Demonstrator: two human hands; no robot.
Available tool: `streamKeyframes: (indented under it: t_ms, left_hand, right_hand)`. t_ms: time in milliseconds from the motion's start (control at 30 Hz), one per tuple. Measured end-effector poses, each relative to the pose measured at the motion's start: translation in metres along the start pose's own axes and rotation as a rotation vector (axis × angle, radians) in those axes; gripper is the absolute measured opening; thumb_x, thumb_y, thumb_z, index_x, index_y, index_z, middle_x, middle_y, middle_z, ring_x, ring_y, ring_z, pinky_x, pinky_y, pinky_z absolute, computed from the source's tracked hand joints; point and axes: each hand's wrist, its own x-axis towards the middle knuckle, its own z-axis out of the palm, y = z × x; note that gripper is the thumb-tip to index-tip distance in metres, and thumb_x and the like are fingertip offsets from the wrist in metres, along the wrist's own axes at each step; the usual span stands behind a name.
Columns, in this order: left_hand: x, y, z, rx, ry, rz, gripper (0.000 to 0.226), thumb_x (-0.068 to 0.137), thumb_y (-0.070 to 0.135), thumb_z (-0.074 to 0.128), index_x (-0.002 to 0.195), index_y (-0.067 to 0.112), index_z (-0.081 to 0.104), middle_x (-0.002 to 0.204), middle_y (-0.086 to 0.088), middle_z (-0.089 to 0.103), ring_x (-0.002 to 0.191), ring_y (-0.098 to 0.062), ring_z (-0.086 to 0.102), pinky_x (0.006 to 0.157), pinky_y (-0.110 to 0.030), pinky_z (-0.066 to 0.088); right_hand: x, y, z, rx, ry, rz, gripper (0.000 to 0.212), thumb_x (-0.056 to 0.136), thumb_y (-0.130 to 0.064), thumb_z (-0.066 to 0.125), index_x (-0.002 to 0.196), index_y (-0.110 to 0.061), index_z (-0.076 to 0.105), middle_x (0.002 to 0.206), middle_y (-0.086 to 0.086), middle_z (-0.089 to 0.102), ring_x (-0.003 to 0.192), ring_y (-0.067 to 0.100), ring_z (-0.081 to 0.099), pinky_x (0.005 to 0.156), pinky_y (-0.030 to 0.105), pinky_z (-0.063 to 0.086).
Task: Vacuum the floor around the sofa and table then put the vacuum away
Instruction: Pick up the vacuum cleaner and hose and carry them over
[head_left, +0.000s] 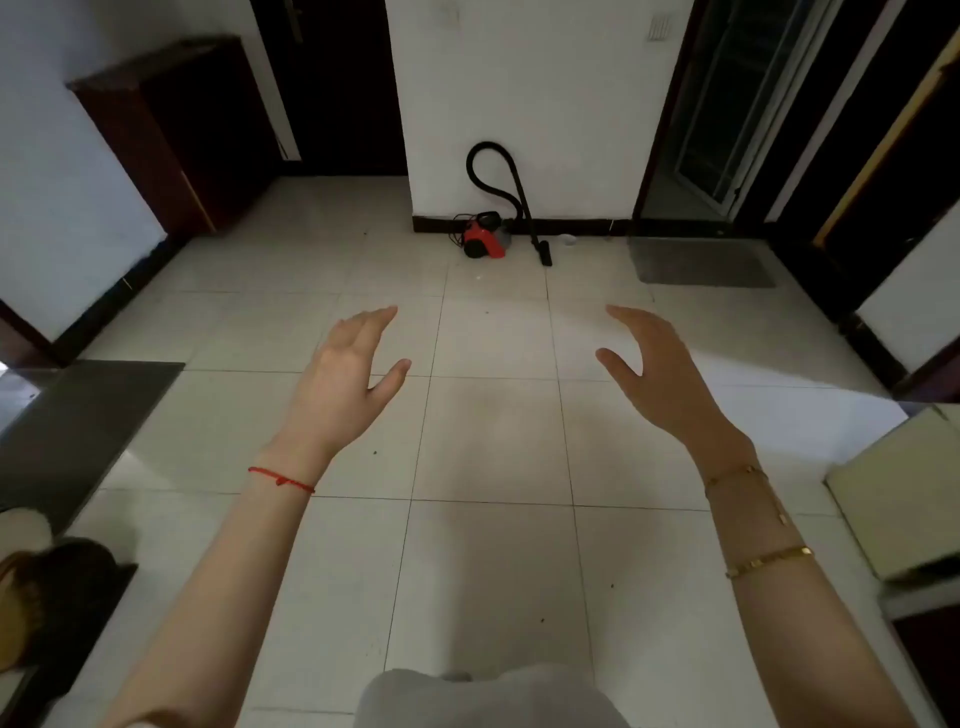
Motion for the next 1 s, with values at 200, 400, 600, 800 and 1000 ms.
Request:
streamKeyframes:
  t_ms: [200,400,600,800,1000]
  left_hand:
    - [0.022,-0.003,0.019,0.012,0.008,-0.04,0.055,0.094,0.031,0.055,0.143,0.012,0.037,0.138,-0.006,0.049,0.131,-0.023,0.04,0.109,-0.043,0.036]
    - [0.063,-0.022,0.046,-0.001,-0.005,-0.094,0.056,0.094,0.033,0.054,0.144,0.015,0.035,0.139,-0.006,0.047,0.13,-0.022,0.041,0.109,-0.041,0.036]
    - [0.133,-0.067,0.084,-0.006,-0.044,-0.111,0.056,0.094,0.032,0.055,0.144,0.013,0.036,0.141,-0.007,0.046,0.133,-0.022,0.037,0.114,-0.038,0.029]
    - [0.243,-0.124,0.108,0.006,-0.061,-0.116,0.057,0.094,0.034,0.053,0.144,0.013,0.036,0.141,-0.008,0.046,0.132,-0.024,0.039,0.115,-0.036,0.026]
    - [0.369,-0.171,0.132,0.006,-0.072,-0.114,0.057,0.095,0.036,0.051,0.146,0.018,0.033,0.145,-0.006,0.042,0.137,-0.025,0.033,0.112,-0.034,0.027]
  right_hand:
    - [0.03,0.02,0.006,-0.016,-0.033,0.017,0.052,0.096,-0.035,0.049,0.143,-0.017,0.037,0.146,0.002,0.041,0.137,0.018,0.033,0.115,0.038,0.027]
    - [0.081,0.04,0.027,-0.003,-0.062,0.021,0.052,0.097,-0.034,0.05,0.144,-0.018,0.035,0.147,0.0,0.039,0.137,0.016,0.031,0.114,0.036,0.027]
    - [0.16,0.071,0.07,0.002,-0.099,0.049,0.052,0.097,-0.035,0.05,0.144,-0.02,0.035,0.147,-0.002,0.039,0.137,0.014,0.03,0.114,0.037,0.027]
    - [0.285,0.093,0.1,-0.02,-0.112,0.079,0.053,0.096,-0.038,0.05,0.144,-0.02,0.036,0.147,0.0,0.04,0.137,0.016,0.033,0.111,0.028,0.024]
    - [0.409,0.117,0.118,-0.059,-0.061,0.083,0.052,0.096,-0.035,0.051,0.143,-0.017,0.038,0.145,0.003,0.042,0.135,0.018,0.036,0.108,0.024,0.022]
